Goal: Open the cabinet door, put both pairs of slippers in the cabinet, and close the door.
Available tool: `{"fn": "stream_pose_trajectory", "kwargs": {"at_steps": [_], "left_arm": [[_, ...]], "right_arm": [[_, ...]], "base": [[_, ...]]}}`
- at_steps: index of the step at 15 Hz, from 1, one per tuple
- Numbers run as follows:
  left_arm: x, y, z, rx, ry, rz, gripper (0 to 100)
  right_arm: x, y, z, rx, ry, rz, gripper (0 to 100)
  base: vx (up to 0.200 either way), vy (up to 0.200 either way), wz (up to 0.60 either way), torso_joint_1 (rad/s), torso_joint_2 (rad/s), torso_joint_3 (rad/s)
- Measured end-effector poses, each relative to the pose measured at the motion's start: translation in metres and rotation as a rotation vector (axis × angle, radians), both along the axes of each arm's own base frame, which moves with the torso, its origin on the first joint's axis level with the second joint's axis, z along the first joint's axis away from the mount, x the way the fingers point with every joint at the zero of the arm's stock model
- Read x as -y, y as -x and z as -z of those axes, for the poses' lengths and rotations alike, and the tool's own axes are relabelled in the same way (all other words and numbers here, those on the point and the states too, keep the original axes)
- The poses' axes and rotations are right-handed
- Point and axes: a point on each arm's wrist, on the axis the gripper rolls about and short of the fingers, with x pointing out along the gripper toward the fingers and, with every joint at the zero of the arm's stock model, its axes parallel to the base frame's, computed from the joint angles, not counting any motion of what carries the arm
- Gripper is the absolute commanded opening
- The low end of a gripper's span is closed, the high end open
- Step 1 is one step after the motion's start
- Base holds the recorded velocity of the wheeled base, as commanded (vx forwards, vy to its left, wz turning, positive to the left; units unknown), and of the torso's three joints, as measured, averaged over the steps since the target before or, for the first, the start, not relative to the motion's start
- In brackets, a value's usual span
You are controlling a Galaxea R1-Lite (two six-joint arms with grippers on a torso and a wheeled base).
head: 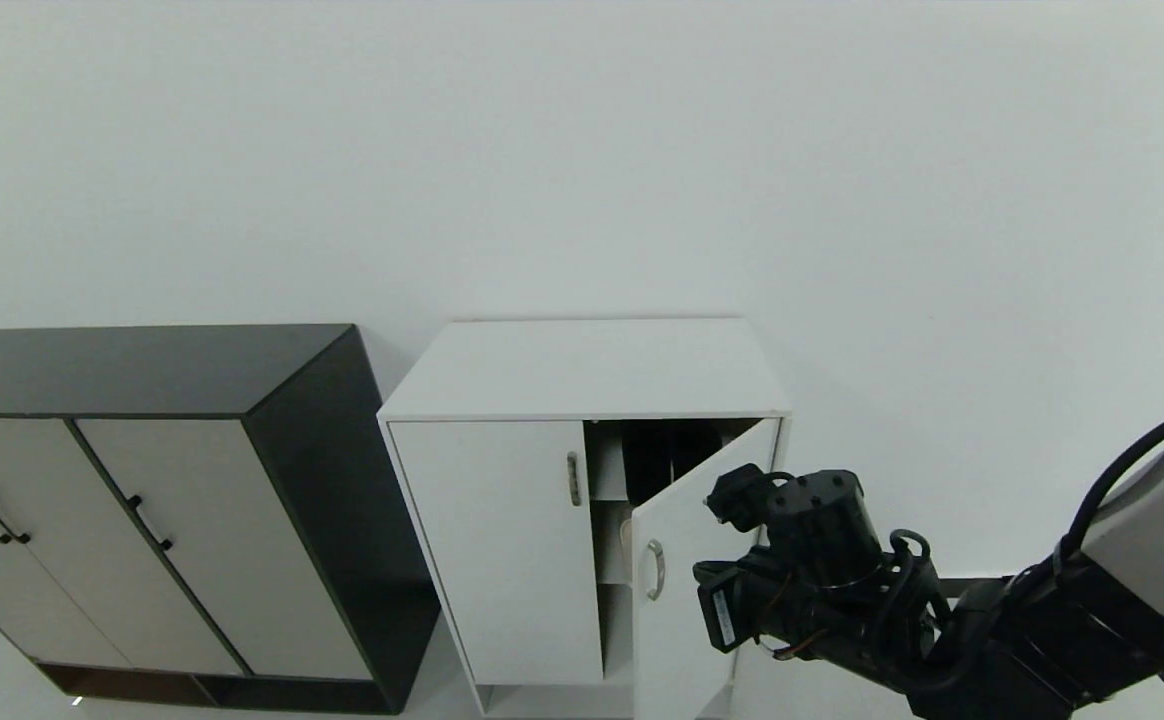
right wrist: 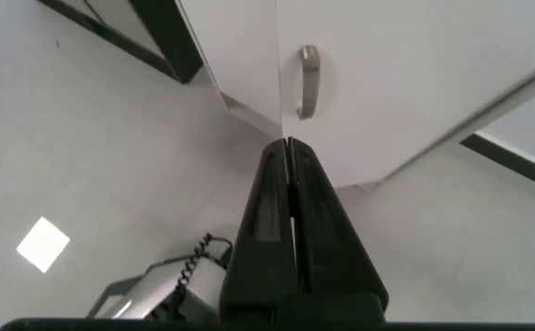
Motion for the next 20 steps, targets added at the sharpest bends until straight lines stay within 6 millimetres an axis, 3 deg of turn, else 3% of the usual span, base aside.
{"fn": "stream_pose_trajectory", "kwargs": {"at_steps": [2,9,20], "left_arm": [[0.0,0.0,0.0,0.0,0.0,0.0,0],[0.0,0.0,0.0,0.0,0.001,0.0,0],[0.0,0.0,0.0,0.0,0.001,0.0,0]], "right_arm": [[0.005,0.003,0.004,-0.017,0.016,0.005,0],[0.003,0.005,0.003,-0.018,0.008,-0.01,0],[-0.013,-0.031,0.006,0.02,-0.029,0.026,0]], "base": [[0.2,0.0,0.0,0.012,0.0,0.005],[0.0,0.0,0.0,0.0,0.0,0.0],[0.0,0.0,0.0,0.0,0.0,0.0]]}}
